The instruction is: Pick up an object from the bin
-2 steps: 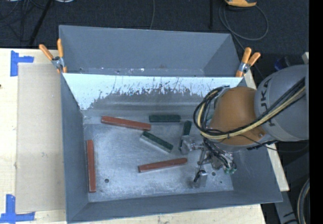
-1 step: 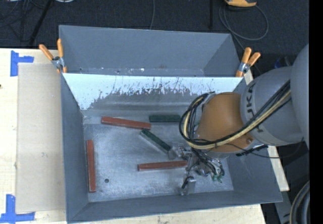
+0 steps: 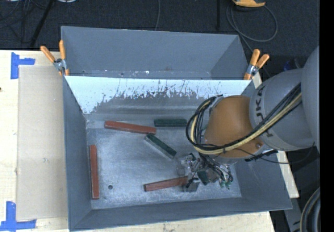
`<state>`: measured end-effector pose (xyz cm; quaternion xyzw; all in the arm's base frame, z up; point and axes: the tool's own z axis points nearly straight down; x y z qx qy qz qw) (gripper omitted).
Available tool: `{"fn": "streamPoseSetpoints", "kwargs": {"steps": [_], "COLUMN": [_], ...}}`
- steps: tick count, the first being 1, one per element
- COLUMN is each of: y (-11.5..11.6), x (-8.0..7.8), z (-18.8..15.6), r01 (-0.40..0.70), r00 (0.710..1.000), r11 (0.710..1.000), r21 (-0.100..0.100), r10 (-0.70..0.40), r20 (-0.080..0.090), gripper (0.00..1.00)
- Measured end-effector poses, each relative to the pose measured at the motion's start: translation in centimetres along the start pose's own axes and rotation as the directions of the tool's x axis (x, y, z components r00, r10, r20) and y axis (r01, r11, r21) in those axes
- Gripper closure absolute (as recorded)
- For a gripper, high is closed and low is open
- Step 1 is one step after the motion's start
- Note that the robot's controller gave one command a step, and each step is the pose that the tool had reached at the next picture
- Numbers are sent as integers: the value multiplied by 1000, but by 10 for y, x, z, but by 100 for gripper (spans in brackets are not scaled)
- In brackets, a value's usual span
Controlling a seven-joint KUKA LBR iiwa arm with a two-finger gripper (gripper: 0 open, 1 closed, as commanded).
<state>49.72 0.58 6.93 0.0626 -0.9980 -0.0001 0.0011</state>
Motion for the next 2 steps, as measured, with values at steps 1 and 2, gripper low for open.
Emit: {"fn": "streamPoseSetpoints", "kwargs": {"steps": [1,2], "y": [4,24], "x": [-30,-89], "z": [-128,-208], "r01": [148,519], "r00": [989,855], "r11": [989,855], "r21": [3,5], "r10": [-148,-519], "r20": [11,8], "gripper": [100,100]}}
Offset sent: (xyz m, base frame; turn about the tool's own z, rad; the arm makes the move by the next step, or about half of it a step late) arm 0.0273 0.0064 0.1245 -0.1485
